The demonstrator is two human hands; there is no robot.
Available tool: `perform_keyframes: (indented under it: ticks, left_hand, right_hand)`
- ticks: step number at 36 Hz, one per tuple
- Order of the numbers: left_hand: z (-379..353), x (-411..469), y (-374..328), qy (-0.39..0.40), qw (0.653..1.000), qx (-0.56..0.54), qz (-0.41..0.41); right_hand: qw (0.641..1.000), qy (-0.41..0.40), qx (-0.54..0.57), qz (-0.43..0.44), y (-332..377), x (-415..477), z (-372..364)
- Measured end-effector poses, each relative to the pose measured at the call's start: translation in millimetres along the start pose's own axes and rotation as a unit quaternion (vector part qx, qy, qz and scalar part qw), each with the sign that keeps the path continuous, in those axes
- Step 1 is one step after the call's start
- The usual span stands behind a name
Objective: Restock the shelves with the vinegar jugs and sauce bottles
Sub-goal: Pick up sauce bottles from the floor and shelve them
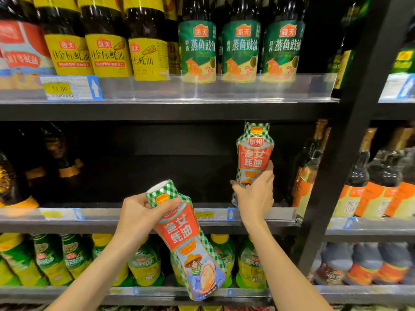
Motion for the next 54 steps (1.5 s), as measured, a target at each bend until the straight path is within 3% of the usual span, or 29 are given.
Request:
perform_keyframes:
  ticks: [13,32,35,38,40,44,46,51,54]
  left_hand:
    - [-5.4,-5.3,-2.5,0.011,1.000,0.007,0.000]
    - [-12.7,-8.2,-6.8,0.030,0.999,0.022,0.009]
    - [-14.9,-8.0,-8.1,0.033,0.999,0.033,0.008]
    - [-17.2,-7.1,-10.2,0.040,0.999,0.035,0.001]
    - [-18.5,-6.2,-12.9,0.042,0.998,0.036,-0.009]
    - [-21.1,-4.9,-19.8,0.043,0.998,0.028,-0.023]
    - [-23.0,-5.0,-23.5,0.040,0.998,0.029,-0.030]
    - [-28.6,-11.5,-37.1,0.040,0.996,0.041,-0.068]
    - [-29.7,-19.4,-54.1,0.048,0.991,0.039,-0.117]
  right_hand:
    - [0.999,0.030,0.026,0.032,-18.1,4.6,10.2]
    - [0.999,0.043,0.028,-0.003,-43.8,14.9,24.4]
    - [0.997,0.042,0.058,0.031,-32.3,0.4,32.4]
    - [0.985,0.016,0.160,0.068,-17.8,-36.8,43.5]
    - [0.970,0.042,0.226,0.082,-9.5,-71.2,47.1]
    - [0.939,0.210,0.250,0.108,-4.0,-136.4,34.9]
    - [0.936,0.226,0.253,0.093,-11.4,-151.9,24.4]
    - [0.961,0.183,0.182,0.103,-4.5,-157.9,12.1]
    - [0.963,0.145,0.200,0.110,3.1,-149.2,11.3]
Point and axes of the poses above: each hand's wrist, its own x-axis towards the middle knuckle, its own z-axis out of the back of the hand, y = z × x, the point moved 4 cm from there along x, towards the middle knuckle, and after that the axes turned 14 degrees about z, right-handed, at the moved point
